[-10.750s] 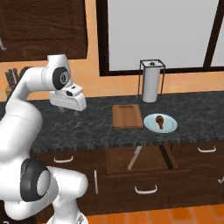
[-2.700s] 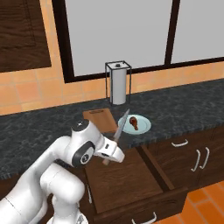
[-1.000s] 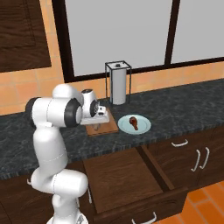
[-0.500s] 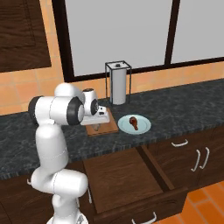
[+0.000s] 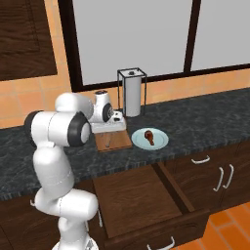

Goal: Pick up the knife from the drawer and place it on the cutting board. Then place the meat from the plate to the cutting board.

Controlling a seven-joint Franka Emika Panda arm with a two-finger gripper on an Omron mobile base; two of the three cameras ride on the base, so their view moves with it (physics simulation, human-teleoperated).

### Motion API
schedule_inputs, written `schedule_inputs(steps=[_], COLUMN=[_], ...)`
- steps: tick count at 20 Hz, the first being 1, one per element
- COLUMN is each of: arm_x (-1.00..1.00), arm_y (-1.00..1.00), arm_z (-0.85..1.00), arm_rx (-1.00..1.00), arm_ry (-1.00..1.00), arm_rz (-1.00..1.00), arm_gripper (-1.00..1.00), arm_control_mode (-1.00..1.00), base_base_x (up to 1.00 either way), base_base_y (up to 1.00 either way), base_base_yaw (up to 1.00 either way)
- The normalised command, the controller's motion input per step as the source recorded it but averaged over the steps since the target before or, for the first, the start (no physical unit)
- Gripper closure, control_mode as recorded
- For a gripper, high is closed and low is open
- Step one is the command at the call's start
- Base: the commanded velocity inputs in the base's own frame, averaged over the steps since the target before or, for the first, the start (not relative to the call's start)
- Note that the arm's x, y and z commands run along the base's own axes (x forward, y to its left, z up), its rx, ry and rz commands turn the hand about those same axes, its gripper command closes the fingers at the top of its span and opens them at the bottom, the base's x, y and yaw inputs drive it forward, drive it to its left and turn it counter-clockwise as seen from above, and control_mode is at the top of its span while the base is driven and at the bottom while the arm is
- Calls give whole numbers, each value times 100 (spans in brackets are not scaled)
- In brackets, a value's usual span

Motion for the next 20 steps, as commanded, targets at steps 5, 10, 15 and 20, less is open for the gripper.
schedule_inputs(steps=[5,10,15,20], arm_x=[-1,2,37,44], arm_y=[-100,-100,-66,-15], arm_z=[19,1,0,-24], arm_rx=[-3,0,0,0], arm_ry=[-11,0,0,0], arm_rz=[-8,-3,0,0], arm_gripper=[-100,-100,-100,-100], arm_control_mode=[-100,-100,-100,-100], base_base_x=[0,0,0,0], base_base_y=[0,0,0,0], base_base_yaw=[0,0,0,0])
